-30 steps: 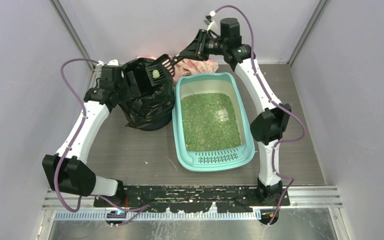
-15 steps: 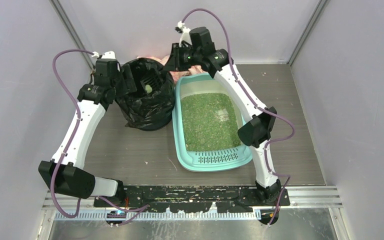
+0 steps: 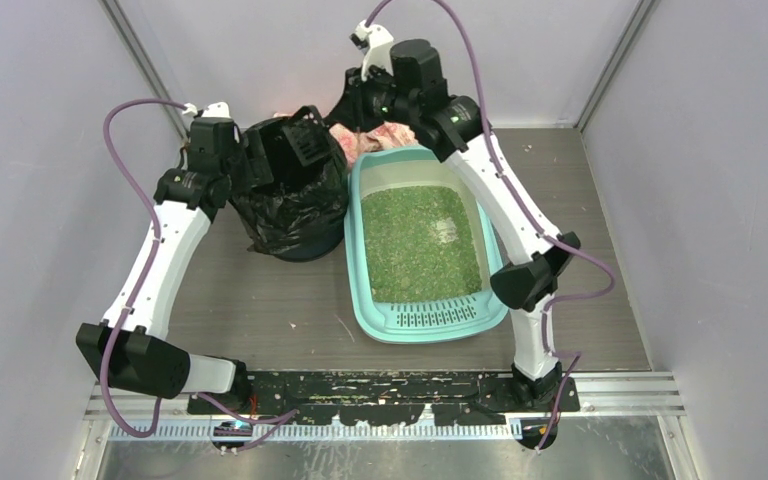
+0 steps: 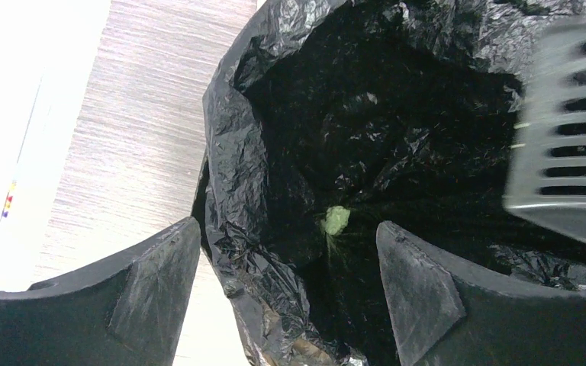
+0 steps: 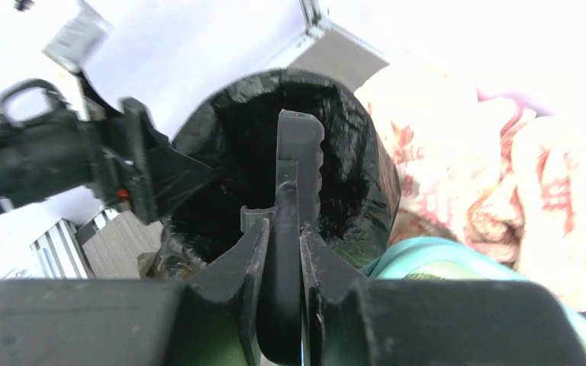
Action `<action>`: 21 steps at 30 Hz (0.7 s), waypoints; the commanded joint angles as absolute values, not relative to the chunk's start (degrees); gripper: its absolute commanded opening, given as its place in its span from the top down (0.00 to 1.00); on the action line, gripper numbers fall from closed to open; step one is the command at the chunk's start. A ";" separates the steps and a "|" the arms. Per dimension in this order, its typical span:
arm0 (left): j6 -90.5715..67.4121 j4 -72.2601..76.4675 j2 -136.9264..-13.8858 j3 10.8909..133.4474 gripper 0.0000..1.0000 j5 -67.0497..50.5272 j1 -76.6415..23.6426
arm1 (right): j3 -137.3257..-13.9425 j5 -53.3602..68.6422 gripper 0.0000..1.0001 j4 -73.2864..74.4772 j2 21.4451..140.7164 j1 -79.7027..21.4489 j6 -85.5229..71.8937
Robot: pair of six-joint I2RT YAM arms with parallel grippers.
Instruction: Clean the litter box
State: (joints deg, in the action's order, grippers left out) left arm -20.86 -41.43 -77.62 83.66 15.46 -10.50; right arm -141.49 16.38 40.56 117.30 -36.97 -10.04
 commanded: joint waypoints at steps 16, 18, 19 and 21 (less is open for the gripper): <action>-28.49 -36.69 -77.82 85.61 0.12 11.13 -9.30 | -115.65 15.08 0.99 20.96 91.06 -17.66 -27.55; -30.82 -34.67 -78.79 86.57 0.10 9.69 -9.23 | -109.91 13.55 0.99 23.32 87.69 -14.51 -26.62; -31.55 -34.05 -79.38 87.41 0.09 8.92 -9.27 | -105.38 13.22 0.99 23.76 85.74 -13.55 -25.96; -32.44 -33.68 -80.87 89.70 0.08 7.01 -9.31 | -100.18 11.97 0.99 25.51 82.54 -13.15 -24.35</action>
